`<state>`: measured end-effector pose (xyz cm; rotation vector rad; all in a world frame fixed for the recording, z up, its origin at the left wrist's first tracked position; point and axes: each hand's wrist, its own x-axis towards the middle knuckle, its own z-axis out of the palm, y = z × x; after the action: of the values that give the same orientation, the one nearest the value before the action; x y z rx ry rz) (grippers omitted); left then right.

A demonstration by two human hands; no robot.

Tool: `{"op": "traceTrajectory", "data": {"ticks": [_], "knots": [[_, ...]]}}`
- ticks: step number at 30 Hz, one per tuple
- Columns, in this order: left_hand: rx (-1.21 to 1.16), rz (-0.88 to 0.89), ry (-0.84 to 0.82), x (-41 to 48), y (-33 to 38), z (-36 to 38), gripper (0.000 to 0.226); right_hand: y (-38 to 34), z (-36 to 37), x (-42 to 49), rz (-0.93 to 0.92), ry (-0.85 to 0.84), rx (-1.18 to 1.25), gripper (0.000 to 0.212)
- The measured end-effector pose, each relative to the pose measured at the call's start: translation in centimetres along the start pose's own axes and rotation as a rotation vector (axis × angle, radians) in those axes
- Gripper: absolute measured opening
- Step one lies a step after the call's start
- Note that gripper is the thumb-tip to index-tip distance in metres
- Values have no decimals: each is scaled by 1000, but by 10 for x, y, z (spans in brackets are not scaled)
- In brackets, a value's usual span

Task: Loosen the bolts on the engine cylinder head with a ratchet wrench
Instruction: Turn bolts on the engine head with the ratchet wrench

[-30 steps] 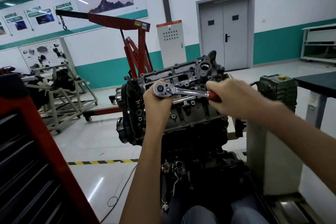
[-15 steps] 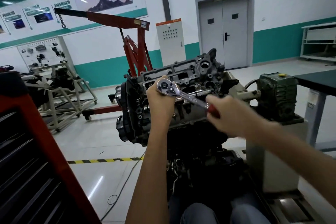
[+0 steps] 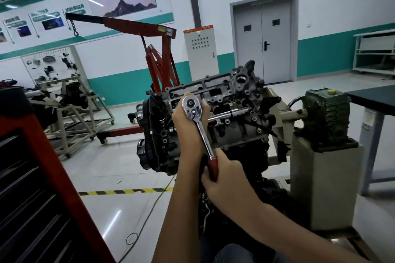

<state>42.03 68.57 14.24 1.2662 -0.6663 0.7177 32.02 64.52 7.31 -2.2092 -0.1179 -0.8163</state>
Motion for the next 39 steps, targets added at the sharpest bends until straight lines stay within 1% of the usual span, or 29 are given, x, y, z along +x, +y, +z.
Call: {"op": "traceTrajectory", "data": {"ticks": [1, 2, 4, 6, 7, 9, 11, 14, 16, 17, 19, 20, 21, 22, 23, 24, 25, 26, 28, 29, 30, 32, 34, 36, 39], "knots": [[-56, -65, -17, 3, -1, -3, 40, 3, -7, 3, -25, -20, -48, 16], [-93, -95, -46, 6, -3, -7, 41, 7, -19, 7, -47, -60, -97, 17], [-39, -63, -108, 9, -1, -12, 43, 15, -54, 22, -97, -171, -216, 13], [26, -21, -135, 10, 1, -13, 42, 19, -94, 47, -192, -235, -476, 9], [35, -16, -140, 10, 3, -13, 40, 18, -113, 60, -260, -211, -596, 10], [20, -39, -135, 11, 5, -12, 34, 12, -139, 83, -382, -113, -741, 14], [3, -48, -127, 10, 5, -13, 35, 9, -141, 87, -384, -84, -786, 16], [17, 20, -93, 4, 2, -14, 39, 14, -111, 56, -254, -103, -619, 10], [37, 49, -32, 2, -1, -9, 40, 14, -75, 28, -154, -76, -441, 17], [44, 31, 0, 1, -2, -6, 38, 11, -54, 16, -100, -67, -327, 21], [32, -65, 7, -1, -2, -1, 28, 3, -15, 0, -5, -45, -78, 19], [-43, -111, -26, -2, 0, -1, 22, 0, -1, -4, 18, -35, 19, 16], [-150, -138, -76, -1, 3, -2, 22, -2, 7, -6, 22, -26, 74, 14], [-219, -125, -115, 1, 4, -3, 30, -1, 8, -5, 15, -25, 76, 14], [-212, -87, -140, 3, 5, -5, 42, 1, 1, -2, -6, -33, 41, 14], [-163, -54, -154, 5, 5, -7, 52, 6, -11, 1, -37, -53, -15, 14], [-109, -30, -159, 7, 4, -8, 58, 10, -27, 7, -69, -83, -84, 15], [-64, -17, -159, 7, 4, -9, 59, 15, -47, 14, -98, -125, -173, 15], [16, 8, -150, 8, 4, -10, 53, 22, -87, 36, -168, -196, -427, 12], [43, 17, -147, 8, 4, -10, 51, 22, -105, 48, -211, -178, -559, 11], [57, 19, -149, 8, 5, -10, 50, 21, -120, 60, -259, -121, -666, 13], [49, 10, -160, 8, 5, -10, 49, 17, -134, 75, -317, -18, -768, 16], [38, 22, -152, 7, 4, -12, 53, 16, -127, 68, -278, -28, -746, 15], [42, 53, -154, 7, 3, -14, 55, 19, -102, 45, -209, -22, -632, 15], [50, 81, -106, 8, 1, -8, 49, 12, -47, 10, -74, -18, -296, 23]]}}
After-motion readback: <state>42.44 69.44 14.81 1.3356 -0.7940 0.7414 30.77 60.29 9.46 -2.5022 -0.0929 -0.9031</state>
